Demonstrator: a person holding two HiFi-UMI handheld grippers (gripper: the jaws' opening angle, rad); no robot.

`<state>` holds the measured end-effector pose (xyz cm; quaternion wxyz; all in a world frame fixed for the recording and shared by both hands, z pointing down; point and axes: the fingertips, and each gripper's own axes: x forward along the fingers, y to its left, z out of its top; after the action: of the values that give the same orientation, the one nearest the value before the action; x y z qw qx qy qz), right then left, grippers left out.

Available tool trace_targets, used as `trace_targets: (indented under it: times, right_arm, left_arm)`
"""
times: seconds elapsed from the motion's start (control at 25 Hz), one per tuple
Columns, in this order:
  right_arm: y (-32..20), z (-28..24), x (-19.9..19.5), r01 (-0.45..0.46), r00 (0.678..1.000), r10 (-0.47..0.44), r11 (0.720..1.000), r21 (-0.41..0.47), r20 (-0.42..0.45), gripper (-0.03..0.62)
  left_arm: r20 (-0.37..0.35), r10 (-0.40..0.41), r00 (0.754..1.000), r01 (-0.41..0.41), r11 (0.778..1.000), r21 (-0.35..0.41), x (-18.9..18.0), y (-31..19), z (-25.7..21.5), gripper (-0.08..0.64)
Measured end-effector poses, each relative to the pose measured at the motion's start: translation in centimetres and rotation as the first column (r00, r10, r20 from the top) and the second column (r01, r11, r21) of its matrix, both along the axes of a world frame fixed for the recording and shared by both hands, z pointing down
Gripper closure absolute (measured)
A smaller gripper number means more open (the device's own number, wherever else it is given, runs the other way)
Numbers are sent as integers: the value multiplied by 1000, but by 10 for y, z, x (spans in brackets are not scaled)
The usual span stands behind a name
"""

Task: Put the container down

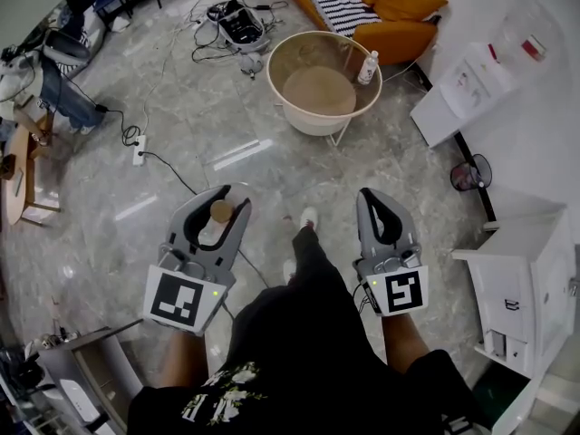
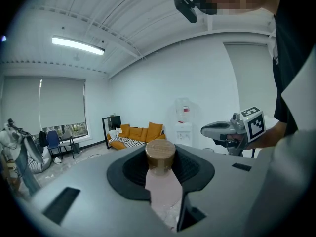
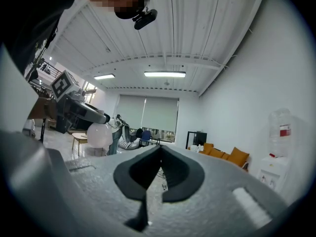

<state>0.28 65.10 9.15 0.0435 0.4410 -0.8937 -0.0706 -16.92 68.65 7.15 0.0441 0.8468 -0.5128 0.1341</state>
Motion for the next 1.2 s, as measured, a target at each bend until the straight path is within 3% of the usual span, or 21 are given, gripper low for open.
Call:
trace_targets:
  times: [0.44, 1.2]
  right_arm:
    - [-59, 9, 3, 4, 1000, -4, 1000, -14, 7, 597]
    - [-216, 3, 5, 13, 999, -13, 1000, -9, 38, 597]
  left_arm:
    - [21, -5, 1000, 5, 1000, 14, 6, -54, 0, 428]
    - [40, 1, 999, -1, 1000, -8, 15, -207, -11, 428]
